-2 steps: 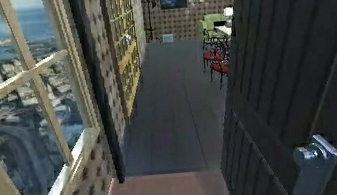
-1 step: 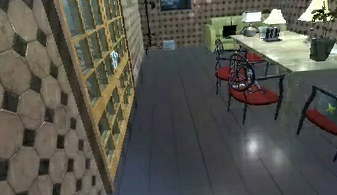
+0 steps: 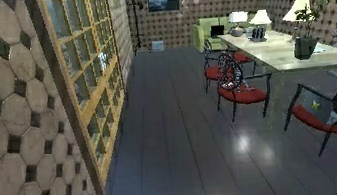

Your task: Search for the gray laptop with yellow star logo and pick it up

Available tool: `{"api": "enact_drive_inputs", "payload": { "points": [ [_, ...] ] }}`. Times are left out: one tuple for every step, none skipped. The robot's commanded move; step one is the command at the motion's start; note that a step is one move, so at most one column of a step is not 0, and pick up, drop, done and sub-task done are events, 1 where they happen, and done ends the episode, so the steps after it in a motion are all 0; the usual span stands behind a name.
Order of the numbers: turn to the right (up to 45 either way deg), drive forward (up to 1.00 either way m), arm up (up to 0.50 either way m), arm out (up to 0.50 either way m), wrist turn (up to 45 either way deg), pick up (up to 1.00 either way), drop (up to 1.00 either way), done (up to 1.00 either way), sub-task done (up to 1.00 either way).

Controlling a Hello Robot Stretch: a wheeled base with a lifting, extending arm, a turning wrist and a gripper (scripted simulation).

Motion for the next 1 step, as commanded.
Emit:
{"api": "enact_drive_inputs", "payload": {
  "points": [
    [0.0, 0.50, 0.00, 0.00, 0.0, 0.00, 0.00, 0.00, 0.00]
  ]
}}
